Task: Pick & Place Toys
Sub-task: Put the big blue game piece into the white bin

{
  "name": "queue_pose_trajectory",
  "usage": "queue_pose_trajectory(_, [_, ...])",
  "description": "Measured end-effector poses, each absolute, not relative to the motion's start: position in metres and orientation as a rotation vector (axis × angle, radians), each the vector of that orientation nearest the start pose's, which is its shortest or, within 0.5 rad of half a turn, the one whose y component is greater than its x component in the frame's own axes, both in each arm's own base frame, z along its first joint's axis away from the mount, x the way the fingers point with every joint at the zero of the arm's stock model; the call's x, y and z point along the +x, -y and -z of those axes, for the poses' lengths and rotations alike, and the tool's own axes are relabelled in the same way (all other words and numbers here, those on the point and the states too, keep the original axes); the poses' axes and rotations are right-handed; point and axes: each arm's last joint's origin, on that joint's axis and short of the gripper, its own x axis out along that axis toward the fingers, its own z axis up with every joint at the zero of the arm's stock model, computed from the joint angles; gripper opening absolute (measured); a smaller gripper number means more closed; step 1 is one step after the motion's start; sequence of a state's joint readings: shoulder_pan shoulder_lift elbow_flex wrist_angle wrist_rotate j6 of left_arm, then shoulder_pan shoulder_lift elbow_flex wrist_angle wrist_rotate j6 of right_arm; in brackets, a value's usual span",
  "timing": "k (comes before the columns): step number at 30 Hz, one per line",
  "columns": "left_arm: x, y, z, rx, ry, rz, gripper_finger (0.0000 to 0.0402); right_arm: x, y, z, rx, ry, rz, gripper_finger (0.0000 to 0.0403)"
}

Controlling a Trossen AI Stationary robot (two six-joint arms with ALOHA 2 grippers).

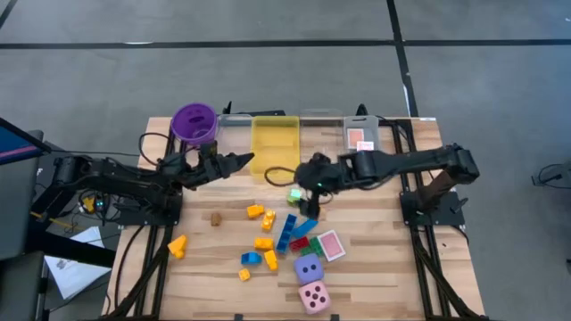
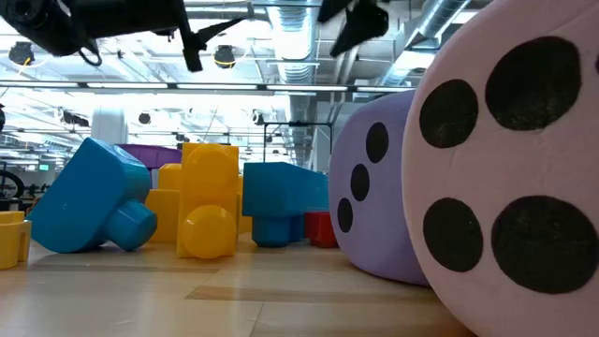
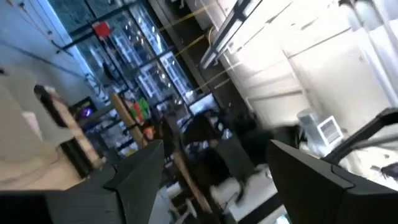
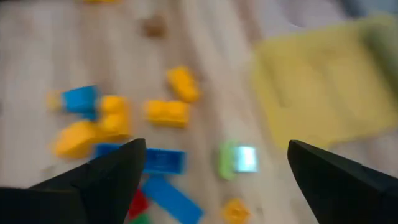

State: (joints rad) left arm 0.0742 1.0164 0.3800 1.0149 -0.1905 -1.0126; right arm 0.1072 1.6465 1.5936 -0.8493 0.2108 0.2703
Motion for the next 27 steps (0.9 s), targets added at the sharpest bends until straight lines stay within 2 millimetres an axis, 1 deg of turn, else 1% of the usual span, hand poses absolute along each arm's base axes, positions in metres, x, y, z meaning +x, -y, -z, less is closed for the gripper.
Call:
queue_pose_trajectory(3, [0.206,-0.022,-0.278,-0.98,0.502,-0.084,0.0278,0.335,-0.042,-0.34,0.121,-0.809,0.116,0.0383])
queue_pose_trajectory(5, [0.208,-0.021,-0.291,-0.971,0.533,-0.076,0.0278,0.321,-0.044,-0.338,0.143,-0.778,0.067,0.0383])
queue_pose_trajectory(7, [0.21,-0.02,-0.303,-0.972,0.56,-0.055,0.0278,0.304,-0.046,-0.331,0.175,-0.745,0.03,0.0383])
queue_pose_trajectory(9, [0.211,-0.018,-0.315,-0.975,0.588,-0.029,0.0278,0.285,-0.047,-0.319,0.22,-0.703,0.003,0.0383])
queue_pose_trajectory(11, [0.211,-0.017,-0.326,-0.969,0.617,-0.01,0.0278,0.27,-0.048,-0.305,0.273,-0.612,-0.051,0.0383])
queue_pose_trajectory(14, [0.211,-0.016,-0.34,-0.937,0.65,0.001,0.0278,0.254,-0.052,-0.287,0.306,-0.444,-0.149,0.0383])
queue_pose_trajectory(15, [0.211,-0.016,-0.344,-0.929,0.656,-0.009,0.0278,0.251,-0.053,-0.28,0.298,-0.419,-0.163,0.0383])
queue_pose_trajectory(18, [0.213,-0.016,-0.348,-0.929,0.635,-0.041,0.0278,0.247,-0.057,-0.269,0.175,-0.404,-0.205,0.0383])
queue_pose_trajectory(21, [0.216,-0.016,-0.347,-0.93,0.595,-0.081,0.0278,0.253,-0.061,-0.263,0.002,-0.429,-0.246,0.0383])
queue_pose_trajectory(24, [0.219,-0.017,-0.34,-0.942,0.526,-0.118,0.0278,0.267,-0.065,-0.257,-0.107,-0.456,-0.271,0.0383])
queue_pose_trajectory(27, [0.221,-0.017,-0.336,-0.943,0.475,-0.143,0.0278,0.281,-0.067,-0.25,-0.175,-0.521,-0.284,0.0383])
